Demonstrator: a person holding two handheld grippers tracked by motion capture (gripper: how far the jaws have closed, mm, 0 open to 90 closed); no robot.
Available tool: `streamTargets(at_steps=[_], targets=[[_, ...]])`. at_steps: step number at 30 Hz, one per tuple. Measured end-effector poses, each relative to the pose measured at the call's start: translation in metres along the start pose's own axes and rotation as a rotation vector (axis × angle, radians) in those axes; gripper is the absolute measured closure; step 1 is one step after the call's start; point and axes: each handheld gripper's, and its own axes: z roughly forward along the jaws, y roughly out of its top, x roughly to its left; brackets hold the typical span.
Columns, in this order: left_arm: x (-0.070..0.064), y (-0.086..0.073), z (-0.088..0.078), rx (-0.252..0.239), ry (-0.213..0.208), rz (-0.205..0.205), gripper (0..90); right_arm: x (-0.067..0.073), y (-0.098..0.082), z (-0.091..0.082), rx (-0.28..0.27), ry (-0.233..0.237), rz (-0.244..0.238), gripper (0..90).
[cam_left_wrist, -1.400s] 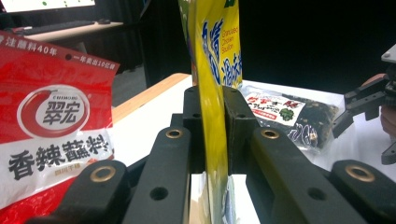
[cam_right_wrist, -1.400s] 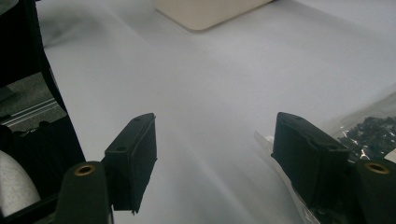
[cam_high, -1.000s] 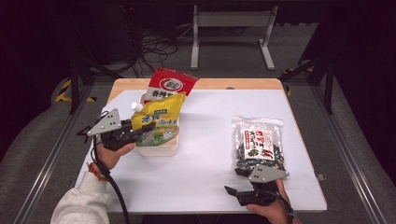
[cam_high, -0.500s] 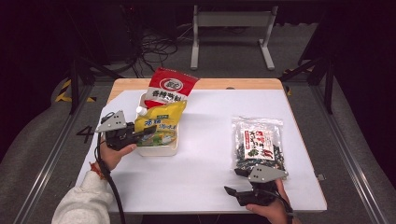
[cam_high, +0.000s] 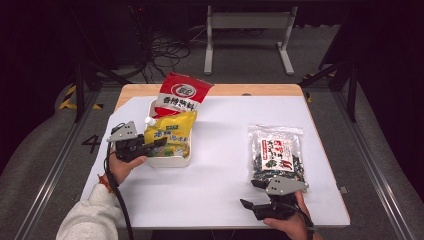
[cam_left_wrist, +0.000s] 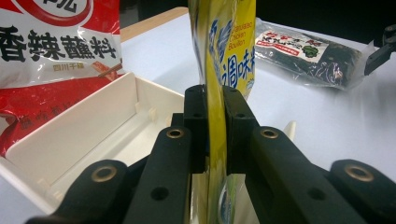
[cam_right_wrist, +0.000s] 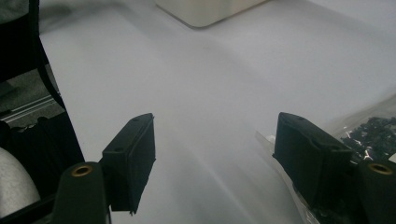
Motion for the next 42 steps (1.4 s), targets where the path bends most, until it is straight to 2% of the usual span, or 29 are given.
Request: streamTargets(at_steps=[9, 13, 17, 21, 23, 24, 26, 28, 29, 32, 33, 38, 39, 40, 42], targets=[[0.002, -0.005, -0.001, -0.008, 0.005, -0.021, 82.7, 0.000, 0.000, 0.000, 0.004, 0.001, -0.005, 29.0], [0.000, -0.007, -0.002, -0.024, 0.016, -0.044, 82.1, 0.000, 0.001, -0.001, 0.003, -0.003, -0.007, 28.8], [-0.003, -0.007, -0.004, -0.035, 0.030, -0.069, 75.5, -0.002, 0.002, -0.004, -0.004, -0.012, -0.006, 28.6], [-0.004, -0.009, -0.013, -0.084, 0.056, -0.093, 68.4, -0.005, 0.003, -0.010, -0.023, -0.024, 0.002, 28.7], [-0.008, -0.008, -0.018, -0.079, 0.078, -0.091, 63.5, -0.009, 0.003, -0.016, -0.039, -0.042, 0.009, 28.8], [-0.011, -0.008, -0.021, -0.082, 0.096, -0.078, 59.5, -0.011, 0.004, -0.019, -0.045, -0.054, 0.010, 28.8], [-0.017, -0.008, -0.025, -0.086, 0.111, -0.058, 60.2, -0.016, 0.004, -0.027, -0.056, -0.090, 0.014, 29.0], [-0.026, -0.008, -0.028, -0.045, 0.158, -0.017, 56.4, -0.022, 0.004, -0.034, -0.075, -0.106, 0.035, 29.3], [-0.030, -0.008, -0.028, -0.030, 0.174, -0.010, 54.2, -0.028, 0.003, -0.040, -0.087, -0.125, 0.051, 29.8], [-0.039, -0.010, -0.030, -0.015, 0.194, 0.007, 48.0, -0.039, -0.001, -0.051, -0.100, -0.168, 0.073, 30.8], [-0.043, -0.011, -0.030, -0.006, 0.212, 0.020, 46.7, -0.043, -0.003, -0.055, -0.105, -0.177, 0.088, 30.8], [-0.057, -0.015, -0.032, 0.013, 0.231, 0.039, 39.3, -0.064, -0.015, -0.070, -0.069, -0.286, 0.115, 31.1], [-0.057, -0.015, -0.032, 0.013, 0.231, 0.039, 37.9, -0.064, -0.015, -0.070, -0.069, -0.286, 0.115, 31.1], [-0.059, -0.017, -0.033, 0.016, 0.244, 0.038, 36.3, -0.073, -0.021, -0.074, -0.051, -0.310, 0.142, 30.9], [-0.060, -0.017, -0.036, 0.003, 0.249, 0.028, 33.3, -0.081, -0.026, -0.076, -0.028, -0.335, 0.167, 30.8]])
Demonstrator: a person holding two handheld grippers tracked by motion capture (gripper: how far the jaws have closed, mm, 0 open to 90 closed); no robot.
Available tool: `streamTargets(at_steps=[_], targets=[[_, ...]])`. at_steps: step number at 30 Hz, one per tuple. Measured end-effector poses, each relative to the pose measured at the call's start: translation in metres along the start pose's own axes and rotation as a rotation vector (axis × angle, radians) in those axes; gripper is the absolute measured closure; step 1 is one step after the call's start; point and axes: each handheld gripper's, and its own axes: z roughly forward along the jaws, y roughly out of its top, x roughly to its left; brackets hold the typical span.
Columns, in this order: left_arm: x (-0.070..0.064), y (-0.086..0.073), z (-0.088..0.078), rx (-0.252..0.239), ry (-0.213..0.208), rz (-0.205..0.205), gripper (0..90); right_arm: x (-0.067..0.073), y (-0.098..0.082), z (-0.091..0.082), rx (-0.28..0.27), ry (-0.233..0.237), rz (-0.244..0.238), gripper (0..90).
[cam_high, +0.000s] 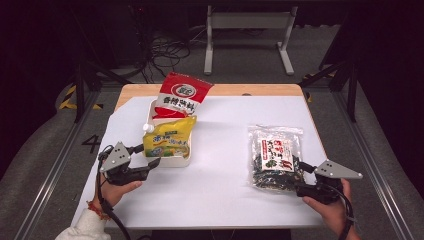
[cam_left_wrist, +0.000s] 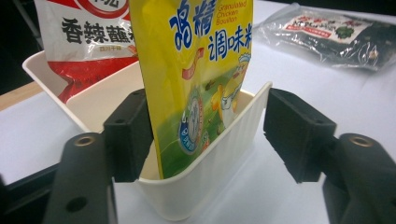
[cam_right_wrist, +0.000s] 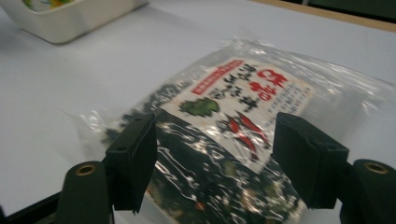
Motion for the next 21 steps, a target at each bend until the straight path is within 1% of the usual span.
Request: streamTargets(at_steps=[3, 4, 5, 6, 8, 9, 10, 11, 13, 14, 15, 16, 17, 18, 19, 20, 21], targets=[[0.001, 0.000, -0.006, -0.027, 0.009, -0.025, 30.7, -0.011, -0.006, 0.001, 0.022, -0.034, 0.036, 30.6], [0.001, -0.001, -0.008, -0.030, 0.015, -0.024, 30.5, -0.015, -0.007, 0.002, 0.030, -0.032, 0.054, 29.8], [0.000, -0.002, -0.009, -0.028, 0.015, -0.026, 30.2, -0.017, -0.009, 0.003, 0.052, -0.030, 0.075, 28.8], [-0.001, -0.003, -0.010, -0.024, 0.007, -0.035, 29.9, -0.019, -0.010, 0.005, 0.068, -0.033, 0.088, 28.5], [-0.002, -0.004, -0.011, -0.016, 0.002, -0.032, 30.0, -0.021, -0.012, 0.006, 0.076, -0.035, 0.089, 28.3], [-0.005, -0.007, -0.012, 0.000, -0.005, -0.019, 30.0, -0.023, -0.014, 0.009, 0.102, -0.041, 0.083, 26.2], [-0.006, -0.009, -0.013, 0.007, -0.017, -0.021, 29.9, -0.024, -0.015, 0.011, 0.112, -0.041, 0.085, 25.6], [-0.008, -0.010, -0.013, 0.008, -0.021, -0.021, 30.1, -0.026, -0.017, 0.012, 0.114, -0.037, 0.093, 25.3], [-0.011, -0.013, -0.014, 0.017, -0.033, -0.021, 30.7, -0.029, -0.019, 0.016, 0.135, -0.030, 0.109, 23.0], [-0.013, -0.014, -0.014, 0.019, -0.046, -0.020, 31.1, -0.030, -0.020, 0.018, 0.139, -0.022, 0.121, 21.6], [-0.015, -0.015, -0.014, 0.025, -0.056, -0.016, 32.4, -0.032, -0.021, 0.019, 0.141, -0.005, 0.147, 21.0], [-0.018, -0.015, -0.013, 0.033, -0.071, -0.010, 33.8, -0.034, -0.022, 0.020, 0.140, 0.008, 0.162, 19.9], [-0.020, -0.015, -0.012, 0.037, -0.093, -0.004, 35.5, -0.035, -0.022, 0.022, 0.149, 0.021, 0.183, 18.9], [-0.020, -0.015, -0.012, 0.037, -0.093, -0.004, 36.5, -0.035, -0.022, 0.022, 0.149, 0.021, 0.183, 18.9], [-0.025, -0.015, -0.008, 0.045, -0.141, -0.008, 36.5, -0.038, -0.023, 0.025, 0.156, 0.066, 0.224, 16.6], [-0.027, -0.014, -0.005, 0.050, -0.162, -0.006, 36.5, -0.039, -0.024, 0.027, 0.167, 0.084, 0.236, 15.0], [-0.027, -0.014, -0.005, 0.050, -0.162, -0.006, 36.1, -0.040, -0.024, 0.029, 0.182, 0.100, 0.250, 15.3]])
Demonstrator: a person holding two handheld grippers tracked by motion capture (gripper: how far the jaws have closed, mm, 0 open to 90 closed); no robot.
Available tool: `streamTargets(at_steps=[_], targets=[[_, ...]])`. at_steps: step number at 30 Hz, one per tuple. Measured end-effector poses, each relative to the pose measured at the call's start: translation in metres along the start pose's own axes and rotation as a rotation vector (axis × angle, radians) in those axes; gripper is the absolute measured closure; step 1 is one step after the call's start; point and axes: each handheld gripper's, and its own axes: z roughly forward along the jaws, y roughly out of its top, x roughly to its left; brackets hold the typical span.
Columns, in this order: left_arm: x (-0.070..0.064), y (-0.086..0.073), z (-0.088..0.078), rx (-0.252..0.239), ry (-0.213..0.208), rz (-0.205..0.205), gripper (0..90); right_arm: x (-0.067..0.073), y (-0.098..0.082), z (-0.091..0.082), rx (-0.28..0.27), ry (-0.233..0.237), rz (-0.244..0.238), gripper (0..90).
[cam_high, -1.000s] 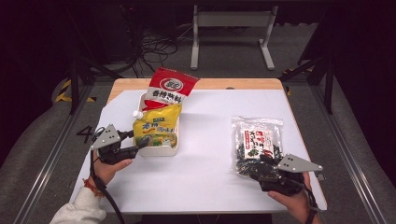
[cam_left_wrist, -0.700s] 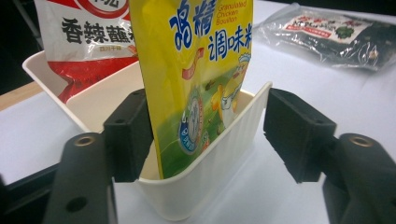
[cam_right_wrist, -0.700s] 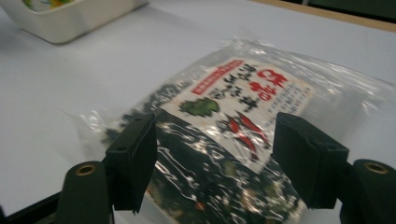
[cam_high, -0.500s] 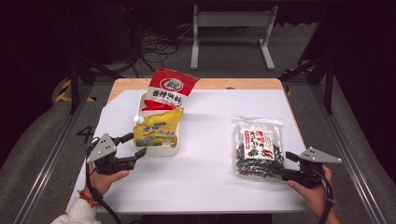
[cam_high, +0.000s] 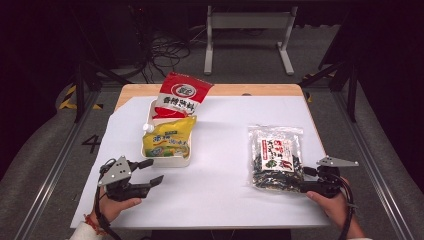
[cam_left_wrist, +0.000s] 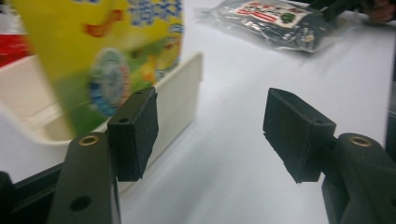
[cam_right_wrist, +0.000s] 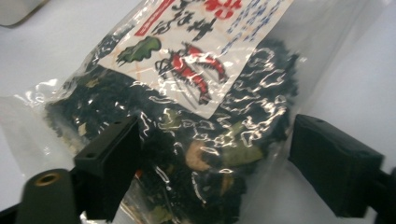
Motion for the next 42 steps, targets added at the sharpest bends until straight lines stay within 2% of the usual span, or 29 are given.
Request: streamTargets(at_steps=[1, 2, 3, 5, 9, 10, 12, 14, 16, 21, 25, 27, 28, 30, 37, 40, 42], targets=[[-0.002, 0.000, 0.004, 0.008, -0.029, 0.000, 35.2, -0.001, 0.001, 0.001, 0.005, 0.016, 0.005, 16.7], [-0.007, 0.001, 0.015, 0.034, -0.066, 0.003, 34.6, -0.002, 0.001, 0.001, 0.011, 0.030, 0.001, 22.4], [-0.010, 0.001, 0.022, 0.050, -0.089, -0.001, 34.1, -0.001, 0.001, 0.001, 0.016, 0.058, 0.005, 24.4], [-0.017, 0.002, 0.034, 0.087, -0.122, 0.010, 31.9, 0.002, 0.003, 0.003, 0.032, 0.084, 0.005, 31.4], [-0.029, 0.006, 0.060, 0.118, -0.226, -0.020, 29.7, 0.012, 0.004, 0.010, 0.051, 0.153, -0.010, 41.1], [-0.029, 0.006, 0.060, 0.118, -0.226, -0.020, 29.0, 0.012, 0.004, 0.010, 0.051, 0.153, -0.010, 41.1], [-0.035, 0.010, 0.075, 0.150, -0.256, -0.011, 27.3, 0.014, 0.004, 0.011, 0.062, 0.179, -0.019, 44.4], [-0.041, 0.013, 0.089, 0.163, -0.283, -0.030, 24.6, 0.015, 0.004, 0.011, 0.058, 0.188, -0.021, 47.8], [-0.047, 0.018, 0.108, 0.181, -0.315, -0.032, 22.9, 0.015, 0.003, 0.010, 0.048, 0.191, -0.032, 50.2], [-0.061, 0.035, 0.149, 0.190, -0.314, -0.053, 17.7, 0.022, 0.001, 0.010, 0.026, 0.193, -0.091, 50.6], [-0.063, 0.041, 0.169, 0.199, -0.309, -0.070, 17.0, 0.028, -0.001, 0.010, 0.009, 0.194, -0.133, 50.8], [-0.059, 0.042, 0.177, 0.204, -0.320, -0.098, 17.0, 0.030, -0.002, 0.011, 0.002, 0.195, -0.150, 51.3], [-0.058, 0.042, 0.179, 0.197, -0.319, -0.109, 17.1, 0.032, -0.003, 0.011, -0.007, 0.200, -0.163, 51.4], [-0.057, 0.042, 0.184, 0.193, -0.330, -0.156, 17.3, 0.036, -0.004, 0.012, -0.013, 0.200, -0.176, 51.4], [-0.055, 0.043, 0.197, 0.179, -0.360, -0.201, 18.6, 0.048, -0.004, 0.015, -0.028, 0.207, -0.238, 51.5], [-0.056, 0.047, 0.197, 0.157, -0.357, -0.190, 23.2, 0.053, -0.005, 0.017, -0.036, 0.214, -0.257, 51.8], [-0.058, 0.049, 0.195, 0.129, -0.363, -0.180, 29.7, 0.058, -0.005, 0.018, -0.051, 0.210, -0.276, 52.2]])
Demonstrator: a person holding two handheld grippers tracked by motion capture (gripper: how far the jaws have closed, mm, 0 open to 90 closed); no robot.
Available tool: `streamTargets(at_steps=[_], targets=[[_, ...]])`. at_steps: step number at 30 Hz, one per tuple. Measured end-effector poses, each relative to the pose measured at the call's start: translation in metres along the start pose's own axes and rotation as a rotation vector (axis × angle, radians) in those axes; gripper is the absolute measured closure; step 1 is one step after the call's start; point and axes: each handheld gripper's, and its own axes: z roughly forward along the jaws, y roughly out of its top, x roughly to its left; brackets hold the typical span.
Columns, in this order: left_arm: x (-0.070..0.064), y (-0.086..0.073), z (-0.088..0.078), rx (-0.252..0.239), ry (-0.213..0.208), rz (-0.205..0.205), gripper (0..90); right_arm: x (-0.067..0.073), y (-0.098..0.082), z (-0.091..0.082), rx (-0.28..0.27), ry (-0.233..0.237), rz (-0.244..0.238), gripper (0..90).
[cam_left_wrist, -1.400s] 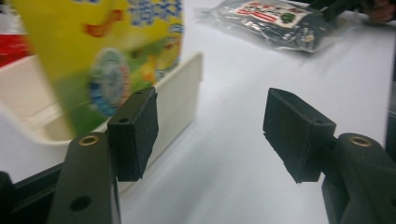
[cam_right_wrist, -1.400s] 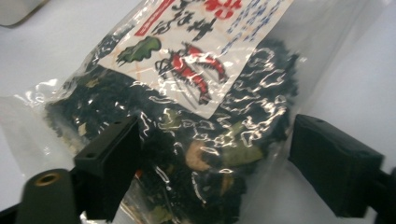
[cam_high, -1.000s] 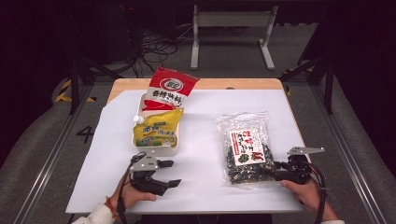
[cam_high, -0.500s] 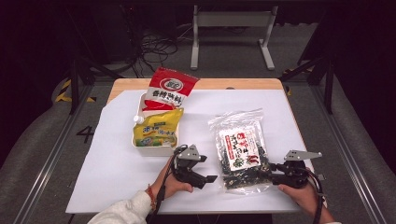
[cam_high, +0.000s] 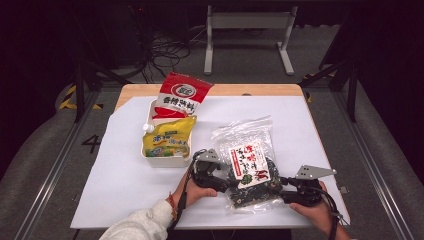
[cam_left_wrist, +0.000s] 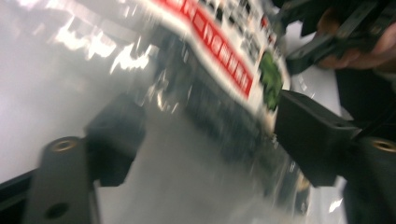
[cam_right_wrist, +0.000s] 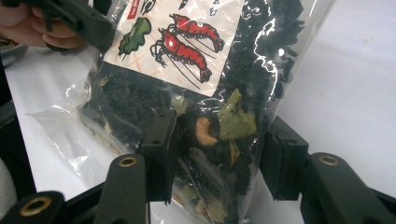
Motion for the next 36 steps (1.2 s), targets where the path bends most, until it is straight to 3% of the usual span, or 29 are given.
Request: streamTargets(at_steps=[4, 7, 11, 15, 17, 20, 27, 32, 36], targets=[[-0.004, 0.003, -0.008, -0.033, -0.015, 0.025, 38.6, 0.009, 0.002, 0.002, 0.002, -0.011, -0.044, 53.4], [-0.002, 0.005, -0.015, -0.070, -0.045, 0.031, 50.2, 0.010, 0.002, 0.002, -0.004, -0.009, -0.048, 54.1], [-0.003, 0.007, -0.024, -0.101, -0.103, 0.079, 61.9, 0.013, 0.005, 0.002, -0.013, -0.013, -0.056, 53.0], [-0.006, 0.008, -0.029, -0.126, -0.131, 0.119, 67.3, 0.013, 0.006, 0.002, -0.021, -0.007, -0.062, 51.4], [-0.008, 0.010, -0.033, -0.141, -0.163, 0.141, 71.5, 0.014, 0.009, 0.002, -0.021, 0.006, -0.066, 46.2], [-0.011, 0.011, -0.035, -0.144, -0.182, 0.175, 73.6, 0.014, 0.012, 0.003, -0.020, 0.017, -0.069, 38.6], [-0.014, 0.013, -0.042, -0.156, -0.181, 0.189, 75.2, 0.012, 0.021, 0.006, -0.030, 0.027, -0.055, 26.9], [-0.015, 0.013, -0.042, -0.159, -0.178, 0.194, 75.1, 0.015, 0.031, 0.002, -0.106, 0.051, -0.042, 27.3], [-0.012, 0.013, -0.045, -0.162, -0.174, 0.188, 75.1, 0.018, 0.038, 0.002, -0.133, 0.077, -0.052, 36.8]])
